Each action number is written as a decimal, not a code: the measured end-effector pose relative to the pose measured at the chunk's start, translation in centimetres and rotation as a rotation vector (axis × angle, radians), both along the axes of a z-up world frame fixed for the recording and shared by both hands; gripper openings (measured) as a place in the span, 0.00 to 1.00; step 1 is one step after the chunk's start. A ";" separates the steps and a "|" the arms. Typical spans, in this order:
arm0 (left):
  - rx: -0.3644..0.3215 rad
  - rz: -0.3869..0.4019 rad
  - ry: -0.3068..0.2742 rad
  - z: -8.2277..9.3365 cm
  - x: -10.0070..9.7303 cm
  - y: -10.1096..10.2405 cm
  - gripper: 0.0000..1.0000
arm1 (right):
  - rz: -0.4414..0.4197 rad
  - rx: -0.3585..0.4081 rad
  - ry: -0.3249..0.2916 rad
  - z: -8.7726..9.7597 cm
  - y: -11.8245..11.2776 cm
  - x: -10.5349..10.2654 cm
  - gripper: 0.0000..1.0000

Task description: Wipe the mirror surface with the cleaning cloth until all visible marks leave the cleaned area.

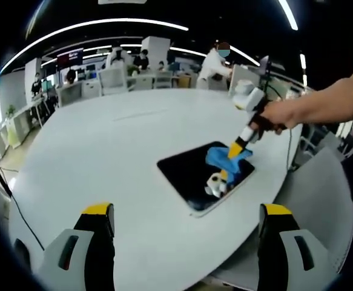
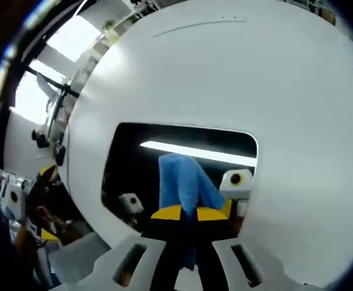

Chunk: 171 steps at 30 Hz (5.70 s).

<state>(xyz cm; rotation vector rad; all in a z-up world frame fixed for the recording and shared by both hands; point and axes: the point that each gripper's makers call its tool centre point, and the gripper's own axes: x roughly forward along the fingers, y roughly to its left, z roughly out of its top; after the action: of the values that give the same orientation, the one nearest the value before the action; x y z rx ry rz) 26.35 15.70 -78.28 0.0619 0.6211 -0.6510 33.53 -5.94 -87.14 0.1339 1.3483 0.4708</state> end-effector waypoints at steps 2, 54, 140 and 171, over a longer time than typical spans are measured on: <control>-0.001 0.001 0.001 0.0 0.0 0.0 1.00 | 0.000 0.003 0.002 0.1 0.1 -0.4 0.01; -0.061 -0.024 0.002 0.6 -1.3 -1.9 1.00 | -0.001 0.039 0.020 0.0 -0.6 -5.2 0.01; -0.091 0.029 -0.008 1.3 0.7 -1.8 1.00 | -0.010 -0.048 -0.037 0.0 -5.1 5.1 0.01; -0.028 -0.021 -0.050 1.0 0.5 -2.3 1.00 | -0.002 -0.086 -0.096 1.0 -4.9 8.5 0.01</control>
<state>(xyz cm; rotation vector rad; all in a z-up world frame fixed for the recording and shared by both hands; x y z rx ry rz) 26.83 13.38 -77.24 0.0584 0.5636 -0.6765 42.01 -10.88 -86.10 0.0416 1.2716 0.4121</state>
